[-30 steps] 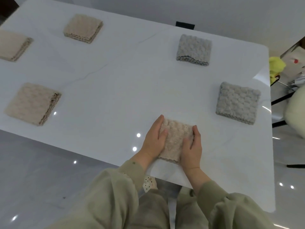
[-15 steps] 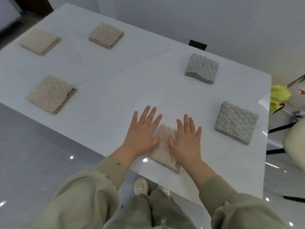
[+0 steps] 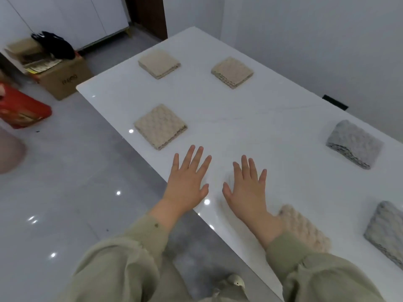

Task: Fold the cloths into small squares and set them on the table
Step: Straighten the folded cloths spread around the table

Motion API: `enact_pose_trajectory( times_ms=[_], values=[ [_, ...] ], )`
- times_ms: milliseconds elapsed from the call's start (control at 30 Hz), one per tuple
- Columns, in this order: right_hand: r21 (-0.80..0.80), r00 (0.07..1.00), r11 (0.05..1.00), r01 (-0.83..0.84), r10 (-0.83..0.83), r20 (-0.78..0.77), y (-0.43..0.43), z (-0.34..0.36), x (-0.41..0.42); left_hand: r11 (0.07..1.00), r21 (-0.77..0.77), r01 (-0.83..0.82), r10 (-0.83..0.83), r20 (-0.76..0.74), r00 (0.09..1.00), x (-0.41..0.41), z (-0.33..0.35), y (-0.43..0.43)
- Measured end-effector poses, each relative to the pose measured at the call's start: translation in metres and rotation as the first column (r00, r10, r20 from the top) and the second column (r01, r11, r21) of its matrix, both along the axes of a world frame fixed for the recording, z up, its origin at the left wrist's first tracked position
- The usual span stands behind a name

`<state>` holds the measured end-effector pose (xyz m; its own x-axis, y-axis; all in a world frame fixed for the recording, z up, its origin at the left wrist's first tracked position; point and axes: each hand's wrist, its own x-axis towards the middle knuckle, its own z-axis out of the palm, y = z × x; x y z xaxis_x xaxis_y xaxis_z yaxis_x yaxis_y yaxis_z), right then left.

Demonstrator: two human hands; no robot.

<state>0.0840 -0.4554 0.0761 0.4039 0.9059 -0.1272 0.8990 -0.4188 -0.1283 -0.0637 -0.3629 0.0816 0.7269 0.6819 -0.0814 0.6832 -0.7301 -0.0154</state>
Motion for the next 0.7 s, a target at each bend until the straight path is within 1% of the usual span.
enact_pose_trajectory(
  times_ms=[100,200,300,400,500,600,633,700],
  values=[
    [0.0,0.999,1.0,0.011,-0.011,0.035,0.049,-0.003,-0.032,1.0,0.005,0.011,-0.011,-0.005,1.0,-0.03,-0.003,0.053],
    [-0.003,0.998,0.998,0.056,-0.056,0.03,0.098,-0.003,-0.071,0.997,-0.004,0.08,-0.08,-0.001,0.997,-0.065,-0.004,0.11],
    [-0.003,0.996,0.996,0.085,-0.085,0.0,0.142,-0.008,-0.108,0.991,0.035,0.126,-0.127,0.01,0.992,-0.099,-0.006,0.163],
    [-0.01,0.989,0.99,0.142,-0.142,-0.043,0.175,-0.011,-0.131,0.991,0.005,0.137,-0.137,-0.003,0.991,-0.121,-0.009,0.205],
    [0.009,0.978,0.979,0.201,-0.201,-0.049,0.197,-0.015,-0.137,0.981,-0.03,0.19,-0.19,0.009,0.982,-0.122,-0.017,0.237],
    [0.013,0.967,0.969,0.248,-0.246,-0.063,0.221,-0.022,-0.132,0.96,-0.107,0.26,-0.261,0.013,0.965,-0.113,-0.024,0.27],
    [0.013,0.961,0.964,0.267,-0.265,-0.084,0.23,-0.025,-0.129,0.949,-0.125,0.29,-0.289,0.028,0.957,-0.107,-0.029,0.282],
    [0.052,0.939,0.946,0.321,-0.311,-0.15,0.248,-0.031,-0.122,0.931,-0.155,0.33,-0.316,0.108,0.943,-0.097,-0.038,0.303]
  ],
)
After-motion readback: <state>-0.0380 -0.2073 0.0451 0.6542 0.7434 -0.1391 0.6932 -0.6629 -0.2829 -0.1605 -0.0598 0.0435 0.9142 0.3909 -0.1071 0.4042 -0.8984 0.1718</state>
